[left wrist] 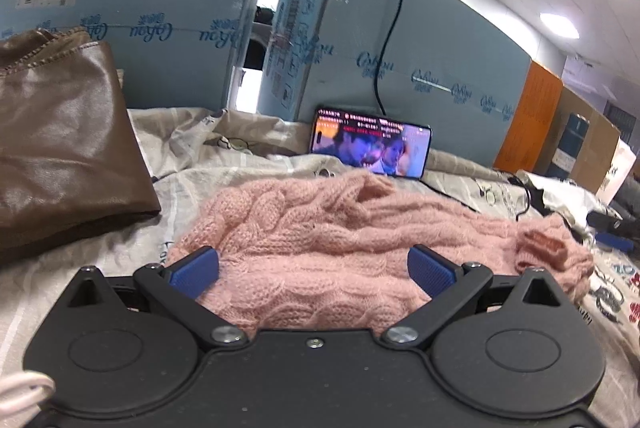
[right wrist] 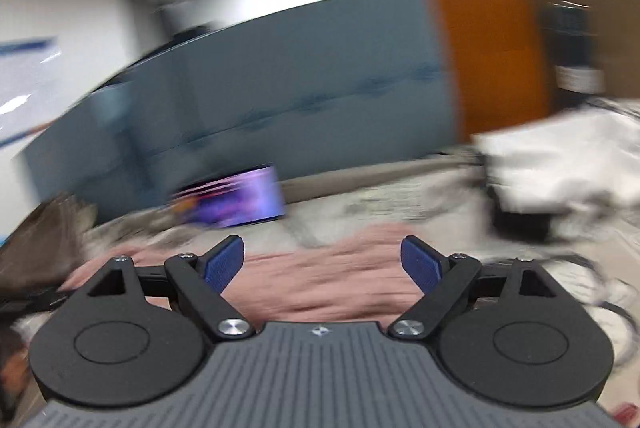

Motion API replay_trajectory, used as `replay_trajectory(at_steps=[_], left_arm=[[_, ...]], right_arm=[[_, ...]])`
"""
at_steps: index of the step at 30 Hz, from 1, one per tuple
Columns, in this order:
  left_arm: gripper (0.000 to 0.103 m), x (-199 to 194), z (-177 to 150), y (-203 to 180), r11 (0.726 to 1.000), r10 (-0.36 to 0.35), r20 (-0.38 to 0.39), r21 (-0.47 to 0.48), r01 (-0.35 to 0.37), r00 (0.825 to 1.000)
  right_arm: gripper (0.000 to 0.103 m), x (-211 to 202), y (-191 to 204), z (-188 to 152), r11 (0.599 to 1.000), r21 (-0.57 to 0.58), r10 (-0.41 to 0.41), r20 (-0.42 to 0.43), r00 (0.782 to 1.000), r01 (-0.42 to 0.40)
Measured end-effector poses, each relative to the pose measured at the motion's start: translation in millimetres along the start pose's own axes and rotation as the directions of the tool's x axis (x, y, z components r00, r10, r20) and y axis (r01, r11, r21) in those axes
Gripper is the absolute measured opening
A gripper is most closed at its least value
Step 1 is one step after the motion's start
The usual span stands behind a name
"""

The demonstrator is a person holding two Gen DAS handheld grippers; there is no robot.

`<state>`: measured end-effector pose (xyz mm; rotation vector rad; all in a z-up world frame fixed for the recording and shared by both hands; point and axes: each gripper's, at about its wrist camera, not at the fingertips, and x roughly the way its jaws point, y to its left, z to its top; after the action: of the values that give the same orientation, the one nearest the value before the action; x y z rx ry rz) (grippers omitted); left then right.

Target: Fold clothes

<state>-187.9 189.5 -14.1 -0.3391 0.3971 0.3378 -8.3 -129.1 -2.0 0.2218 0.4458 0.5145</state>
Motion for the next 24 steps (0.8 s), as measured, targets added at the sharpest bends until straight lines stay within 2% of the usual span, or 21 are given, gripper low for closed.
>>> replay_trajectory(at_steps=[3,5,6,7,8,9,12,15,20,24], left_arm=[[0.103,-3.6,1.2,2.6,1.0,0.02,0.026,-0.017,-0.02,0.999],[0.103,-3.5,2.1,5.7,0.999,0.031,0.029,-0.032,-0.031,0.999],[0.103,-3.3,2.5,7.4,0.999,0.037,0.029,-0.04,-0.036,0.999],[0.103,-3.1,2.7,8.6,0.998,0.037,0.028,-0.046,-0.036,0.999],[0.103,-3.0,2.9,9.7,0.998,0.036,0.026,-0.051,-0.034,0.999],[0.103,-2.8,3.0,10.8,0.998,0.034,0.025,-0.057,-0.033,0.999],[0.103,-3.7,3.0,11.3,0.998,0.029,0.029,-0.059,-0.027,0.999],[0.103,-4.2,3.2,11.6,0.998,0.027,0.031,-0.062,-0.025,0.999],[0.103,-6.8,3.9,10.7,0.998,0.014,0.047,-0.058,-0.011,0.999],[0.103,-6.3,4.1,8.0,0.998,0.039,0.04,-0.043,-0.037,0.998]], right_arm=[[0.084,15.5,-17.8,-4.4,0.993,0.118,-0.009,-0.079,0.997,0.019],[0.082,28.6,-18.0,-9.6,0.989,0.149,0.02,-0.141,0.99,0.001],[0.071,35.4,-15.6,-12.5,0.988,0.151,0.037,-0.174,0.984,-0.01],[0.066,40.7,-11.5,-15.0,0.99,0.142,0.046,-0.196,0.98,-0.018],[0.06,41.7,-5.7,-16.3,0.993,0.116,0.04,-0.19,0.981,-0.018],[0.047,41.3,0.5,-17.2,0.996,0.086,0.03,-0.176,0.984,-0.015],[0.029,34.4,5.9,-17.7,0.997,0.06,0.049,-0.136,0.99,-0.041],[0.023,25.8,4.0,-12.3,0.999,0.043,0.033,-0.087,0.996,-0.03],[0.021,4.3,-8.9,9.5,0.999,0.037,-0.028,0.022,0.999,0.027],[0.021,-6.4,-4.6,20.1,0.98,-0.094,-0.166,0.119,0.979,0.177]])
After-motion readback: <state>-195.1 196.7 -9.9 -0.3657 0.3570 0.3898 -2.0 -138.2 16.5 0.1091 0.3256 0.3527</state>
